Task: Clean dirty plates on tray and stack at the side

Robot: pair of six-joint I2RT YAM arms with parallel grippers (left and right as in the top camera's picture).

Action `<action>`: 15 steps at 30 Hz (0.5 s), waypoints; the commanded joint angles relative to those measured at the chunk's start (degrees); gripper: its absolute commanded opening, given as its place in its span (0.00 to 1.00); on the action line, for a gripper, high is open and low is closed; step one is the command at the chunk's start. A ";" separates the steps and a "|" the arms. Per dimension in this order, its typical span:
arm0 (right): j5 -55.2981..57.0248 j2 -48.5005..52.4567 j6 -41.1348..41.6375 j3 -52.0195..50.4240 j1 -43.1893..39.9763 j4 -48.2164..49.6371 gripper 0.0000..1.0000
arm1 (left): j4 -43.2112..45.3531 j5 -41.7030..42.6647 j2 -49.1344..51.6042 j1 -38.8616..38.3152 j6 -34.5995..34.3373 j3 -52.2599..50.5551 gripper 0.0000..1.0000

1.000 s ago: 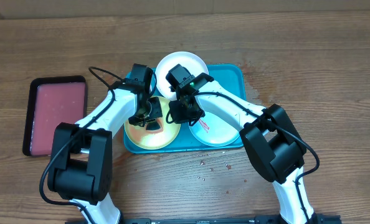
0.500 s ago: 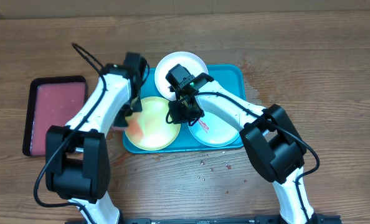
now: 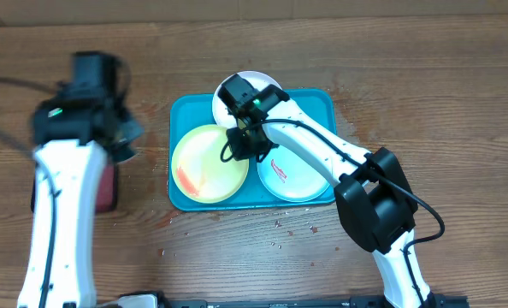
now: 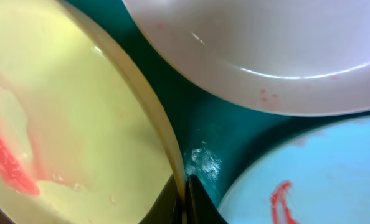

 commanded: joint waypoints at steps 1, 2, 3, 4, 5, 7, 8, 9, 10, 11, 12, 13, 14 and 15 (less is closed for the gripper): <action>11.80 -2.73 -0.79 6.56 2.49 -2.27 0.04 | -2.38 1.05 -1.64 6.23 -0.35 0.79 0.04; 15.28 -2.73 -0.81 7.76 3.21 -3.19 0.04 | -3.50 1.77 -1.64 8.02 -0.68 0.79 0.04; 19.10 -2.73 -0.81 8.87 4.02 -4.13 0.04 | -3.80 3.17 -1.62 9.46 -0.70 0.70 0.04; 23.12 -2.73 -0.81 9.81 4.83 -5.03 0.04 | -3.72 4.50 -1.62 10.71 -0.68 0.42 0.04; 27.12 -2.73 -0.81 10.60 5.64 -5.92 0.04 | -3.65 5.49 -1.62 12.04 -0.70 0.13 0.04; 35.76 -2.73 -0.83 11.96 7.61 -7.67 0.04 | -3.34 6.99 -1.62 13.64 -0.68 -0.17 0.04; 39.43 -2.73 -1.14 12.31 8.55 -8.24 0.04 | -3.26 7.54 -1.62 14.16 -0.68 -0.24 0.04; 42.66 -2.73 -2.45 12.55 9.55 -8.66 0.04 | -3.23 7.54 -1.62 14.45 -0.68 -0.24 0.04; 45.75 -2.73 -4.00 12.61 10.56 -8.96 0.04 | -3.08 7.52 -1.62 14.60 -0.68 -0.26 0.04; 48.70 -2.73 -5.70 12.61 11.58 -9.18 0.04 | -3.04 7.52 -1.62 14.67 -0.68 -0.26 0.04; 52.22 -2.73 -7.80 12.61 12.79 -9.38 0.04 | -3.02 7.52 -1.62 14.67 -0.70 -0.26 0.04; 55.32 -2.73 -9.22 12.61 13.81 -9.42 0.04 | -3.04 7.52 -1.62 14.67 -0.68 -0.26 0.04; 58.58 -2.73 -10.32 12.61 14.84 -9.42 0.04 | -3.06 7.54 -1.62 14.62 -0.68 -0.26 0.04; 61.90 -2.73 -11.37 12.61 15.85 -9.33 0.04 | -3.08 7.54 -1.62 14.62 -0.68 -0.26 0.04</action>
